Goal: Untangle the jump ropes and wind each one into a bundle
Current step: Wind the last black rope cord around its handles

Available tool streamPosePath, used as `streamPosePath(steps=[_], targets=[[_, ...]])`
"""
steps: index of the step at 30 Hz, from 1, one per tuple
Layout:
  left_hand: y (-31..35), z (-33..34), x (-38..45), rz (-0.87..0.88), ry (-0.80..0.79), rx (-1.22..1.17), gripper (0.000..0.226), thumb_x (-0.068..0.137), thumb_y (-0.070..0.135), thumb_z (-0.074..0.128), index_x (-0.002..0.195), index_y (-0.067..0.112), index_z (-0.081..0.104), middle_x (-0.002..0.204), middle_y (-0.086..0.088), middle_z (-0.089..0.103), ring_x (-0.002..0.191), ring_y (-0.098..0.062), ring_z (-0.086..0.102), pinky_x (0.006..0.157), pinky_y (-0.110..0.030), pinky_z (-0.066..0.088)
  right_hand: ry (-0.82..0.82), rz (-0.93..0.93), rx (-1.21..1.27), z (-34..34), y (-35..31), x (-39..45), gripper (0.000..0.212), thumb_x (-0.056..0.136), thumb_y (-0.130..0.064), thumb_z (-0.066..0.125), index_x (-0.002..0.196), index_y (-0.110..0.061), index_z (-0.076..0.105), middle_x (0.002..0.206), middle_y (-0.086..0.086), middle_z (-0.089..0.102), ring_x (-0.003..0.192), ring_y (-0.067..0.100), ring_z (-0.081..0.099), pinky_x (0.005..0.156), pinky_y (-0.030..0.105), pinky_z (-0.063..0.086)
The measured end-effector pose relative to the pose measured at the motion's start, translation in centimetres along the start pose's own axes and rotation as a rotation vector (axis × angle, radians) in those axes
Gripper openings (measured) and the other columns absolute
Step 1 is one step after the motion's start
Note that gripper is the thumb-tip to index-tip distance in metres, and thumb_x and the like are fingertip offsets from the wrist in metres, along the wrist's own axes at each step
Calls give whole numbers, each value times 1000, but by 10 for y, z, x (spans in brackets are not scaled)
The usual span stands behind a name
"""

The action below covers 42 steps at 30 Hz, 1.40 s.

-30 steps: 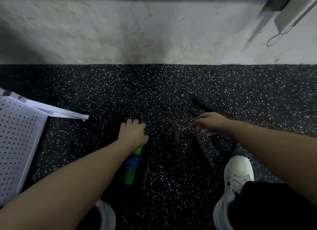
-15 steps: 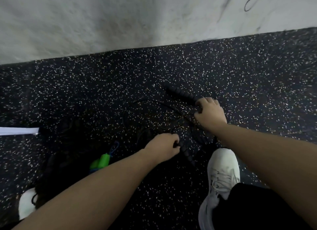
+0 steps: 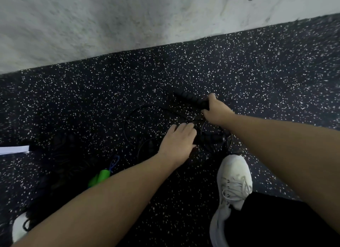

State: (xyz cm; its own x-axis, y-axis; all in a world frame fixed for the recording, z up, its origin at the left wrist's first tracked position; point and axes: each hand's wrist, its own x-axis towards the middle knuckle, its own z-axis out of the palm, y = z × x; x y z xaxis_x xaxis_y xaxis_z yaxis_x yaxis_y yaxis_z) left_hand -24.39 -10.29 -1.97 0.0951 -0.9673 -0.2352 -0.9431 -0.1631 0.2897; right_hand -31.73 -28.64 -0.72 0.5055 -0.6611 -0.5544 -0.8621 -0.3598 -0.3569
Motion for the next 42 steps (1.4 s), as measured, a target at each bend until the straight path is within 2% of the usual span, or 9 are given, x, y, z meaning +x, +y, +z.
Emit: streamPosePath(steps=[3,5,10,16,24,34,38,40,42], targets=[[-2,-47,5,-256,47,-355,26,106,33,50,123,16,41,88,5,56,73,-14,57,73,-34,51,-27,-54,103,-43,-10,-15,29,100,-26,57,118,-12,38,98,14,63,79,27,64,68,44,56],[-6,-79,4,-366,65,-605,31,107,33,47,132,19,34,84,2,60,67,-15,58,57,-31,44,-18,-87,169,-76,-23,-32,27,101,-28,56,117,-14,40,96,12,62,75,24,62,62,37,53],[-14,-177,3,-571,260,-1177,31,106,35,50,133,25,37,124,-10,61,106,-30,66,90,-49,58,-32,-205,255,-153,-64,-82,31,100,-37,56,124,-21,44,102,10,64,74,20,53,68,35,45],[21,-310,-28,-484,511,-1637,13,106,25,52,113,21,42,106,-10,63,93,-37,71,67,-44,62,58,-431,502,-224,-124,-174,27,102,-31,56,124,-19,48,108,2,72,66,17,57,61,29,49],[89,-402,-94,-214,572,-1734,23,105,30,56,126,23,47,132,-6,62,108,-34,70,70,-44,64,169,-576,675,-259,-179,-269,32,98,-49,53,126,-33,51,113,3,71,104,23,70,96,47,55],[123,-417,-152,-323,554,-1749,38,98,58,55,129,37,55,135,3,51,125,-29,53,80,-56,61,211,-613,778,-246,-206,-333,28,107,-39,35,130,-23,40,75,4,53,54,16,53,57,33,52],[124,-417,-166,-477,485,-1659,57,96,66,52,134,24,51,121,-1,56,87,-18,66,56,-30,58,314,-542,621,-252,-208,-338,32,105,-45,35,124,-22,47,74,2,48,55,14,43,45,24,38],[118,-412,-170,-650,617,-1433,70,92,72,51,135,16,45,115,-3,54,81,-19,56,51,-27,46,312,-544,555,-259,-206,-341,27,104,-44,38,109,-22,53,67,0,44,50,13,37,41,22,30],[108,-403,-176,-692,980,-1133,66,91,64,60,125,11,41,122,-4,46,92,-23,52,64,-32,43,288,-556,501,-266,-204,-344,28,104,-43,39,97,-22,54,63,-2,40,47,11,33,40,21,25]])
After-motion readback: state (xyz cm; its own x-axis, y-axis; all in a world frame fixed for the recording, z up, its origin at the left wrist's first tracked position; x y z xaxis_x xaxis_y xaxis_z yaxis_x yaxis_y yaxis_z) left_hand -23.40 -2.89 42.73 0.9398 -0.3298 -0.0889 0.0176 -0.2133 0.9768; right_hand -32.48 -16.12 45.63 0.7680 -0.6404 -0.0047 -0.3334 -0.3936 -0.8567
